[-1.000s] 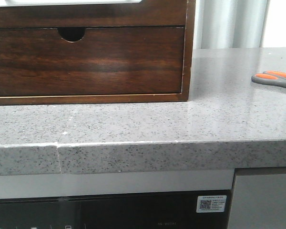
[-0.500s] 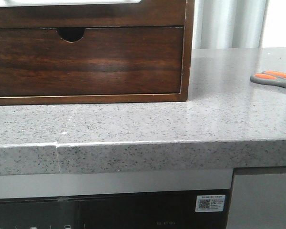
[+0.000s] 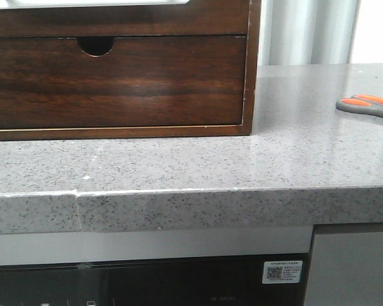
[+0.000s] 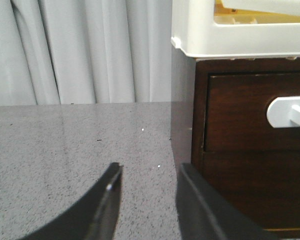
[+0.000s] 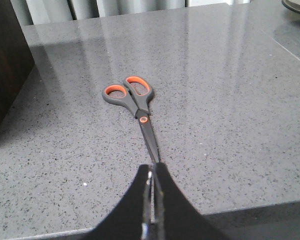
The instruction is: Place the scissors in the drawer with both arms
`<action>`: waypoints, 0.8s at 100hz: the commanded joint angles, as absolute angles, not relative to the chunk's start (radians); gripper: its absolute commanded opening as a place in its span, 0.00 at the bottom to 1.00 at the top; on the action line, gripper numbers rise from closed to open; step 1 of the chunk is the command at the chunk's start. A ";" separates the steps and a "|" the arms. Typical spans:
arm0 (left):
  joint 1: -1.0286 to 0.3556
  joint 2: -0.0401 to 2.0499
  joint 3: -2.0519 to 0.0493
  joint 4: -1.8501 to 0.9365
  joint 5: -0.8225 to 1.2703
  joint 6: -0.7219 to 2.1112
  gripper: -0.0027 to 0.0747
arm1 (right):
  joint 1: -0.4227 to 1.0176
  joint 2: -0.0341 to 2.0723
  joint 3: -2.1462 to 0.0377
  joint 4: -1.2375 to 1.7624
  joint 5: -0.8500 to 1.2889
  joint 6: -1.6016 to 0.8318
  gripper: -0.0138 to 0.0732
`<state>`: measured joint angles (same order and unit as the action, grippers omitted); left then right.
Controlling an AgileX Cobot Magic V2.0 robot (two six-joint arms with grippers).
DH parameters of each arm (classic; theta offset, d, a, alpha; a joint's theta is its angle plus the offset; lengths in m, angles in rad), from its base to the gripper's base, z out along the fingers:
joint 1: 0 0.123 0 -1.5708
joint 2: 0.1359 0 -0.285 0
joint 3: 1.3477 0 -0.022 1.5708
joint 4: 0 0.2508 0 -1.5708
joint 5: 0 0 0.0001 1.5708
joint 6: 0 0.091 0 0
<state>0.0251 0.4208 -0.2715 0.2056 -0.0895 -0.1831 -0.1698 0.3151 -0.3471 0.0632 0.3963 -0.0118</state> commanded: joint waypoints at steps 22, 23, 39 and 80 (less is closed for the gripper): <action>0.009 0.571 -0.314 0.729 -0.590 -0.185 0.43 | -0.166 0.332 -0.376 0.065 0.320 -0.018 0.04; 0.009 0.581 -0.317 0.756 -0.601 -0.185 0.43 | -0.166 0.332 -0.376 0.065 0.321 -0.018 0.04; -0.033 0.683 -0.369 0.935 -0.696 -0.165 0.43 | -0.166 0.332 -0.376 0.065 0.332 -0.018 0.04; -0.182 0.913 -0.571 1.108 -0.553 0.060 0.43 | -0.166 0.332 -0.376 0.065 0.332 -0.018 0.04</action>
